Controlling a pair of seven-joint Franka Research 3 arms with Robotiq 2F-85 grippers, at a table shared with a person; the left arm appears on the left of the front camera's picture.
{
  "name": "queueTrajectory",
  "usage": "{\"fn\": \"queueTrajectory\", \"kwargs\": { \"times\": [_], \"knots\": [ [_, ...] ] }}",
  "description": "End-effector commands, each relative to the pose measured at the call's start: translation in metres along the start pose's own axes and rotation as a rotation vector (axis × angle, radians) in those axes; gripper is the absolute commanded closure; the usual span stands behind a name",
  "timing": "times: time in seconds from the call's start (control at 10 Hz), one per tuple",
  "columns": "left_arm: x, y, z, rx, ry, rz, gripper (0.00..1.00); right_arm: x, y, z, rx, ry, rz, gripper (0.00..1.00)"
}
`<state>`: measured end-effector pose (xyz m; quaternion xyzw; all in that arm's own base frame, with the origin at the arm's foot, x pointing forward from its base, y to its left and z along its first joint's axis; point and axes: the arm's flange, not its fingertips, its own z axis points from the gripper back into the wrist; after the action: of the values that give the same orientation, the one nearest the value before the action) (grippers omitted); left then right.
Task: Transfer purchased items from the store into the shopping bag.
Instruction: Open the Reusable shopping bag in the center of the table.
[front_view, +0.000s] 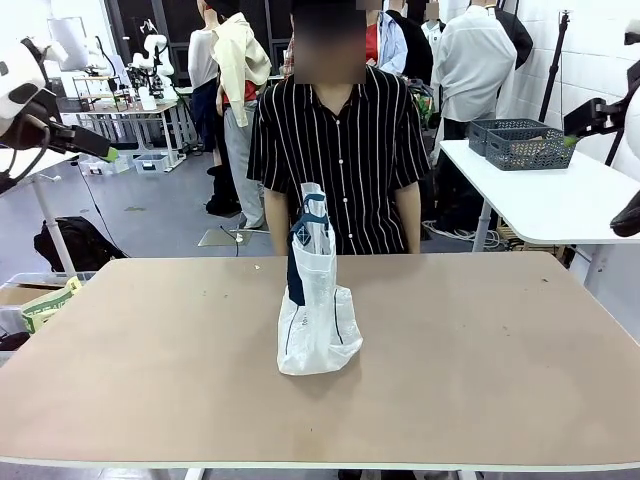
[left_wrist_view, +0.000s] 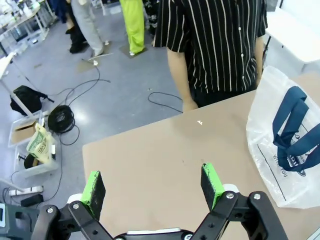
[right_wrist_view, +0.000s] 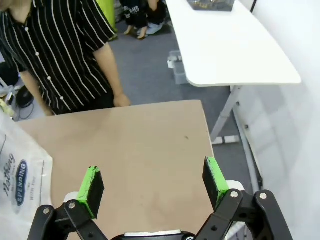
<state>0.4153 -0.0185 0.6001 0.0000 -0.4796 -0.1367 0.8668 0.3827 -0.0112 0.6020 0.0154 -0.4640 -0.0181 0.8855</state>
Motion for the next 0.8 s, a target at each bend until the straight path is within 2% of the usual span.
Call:
{"fn": "queueTrajectory", "kwargs": {
  "times": [0.0, 0.2, 0.3, 0.5, 0.6, 0.7],
  "knots": [
    [0.022, -0.026, -0.023, -0.079, -0.013, 0.014, 0.0, 0.006, 0.036, 0.003, 0.002, 0.056, 0.011, 0.0],
    [0.069, -0.059, -0.069, -0.174, 0.024, -0.007, 0.0, 0.035, 0.085, 0.012, 0.073, 0.083, -0.044, 0.0],
    [0.091, -0.083, -0.094, -0.212, 0.063, -0.04, 0.0, 0.05, 0.118, 0.015, 0.128, 0.144, -0.058, 0.0],
    [0.119, -0.132, -0.144, -0.266, 0.122, -0.068, 0.0, 0.054, 0.184, 0.015, 0.258, 0.308, 0.031, 0.0],
    [0.121, -0.141, -0.148, -0.194, 0.135, -0.086, 0.0, 0.036, 0.135, 0.025, 0.141, 0.145, -0.001, 0.0],
    [0.094, -0.141, -0.122, -0.244, 0.087, -0.069, 0.0, 0.036, 0.135, 0.025, 0.141, 0.145, -0.001, 0.0]
  ]
}}
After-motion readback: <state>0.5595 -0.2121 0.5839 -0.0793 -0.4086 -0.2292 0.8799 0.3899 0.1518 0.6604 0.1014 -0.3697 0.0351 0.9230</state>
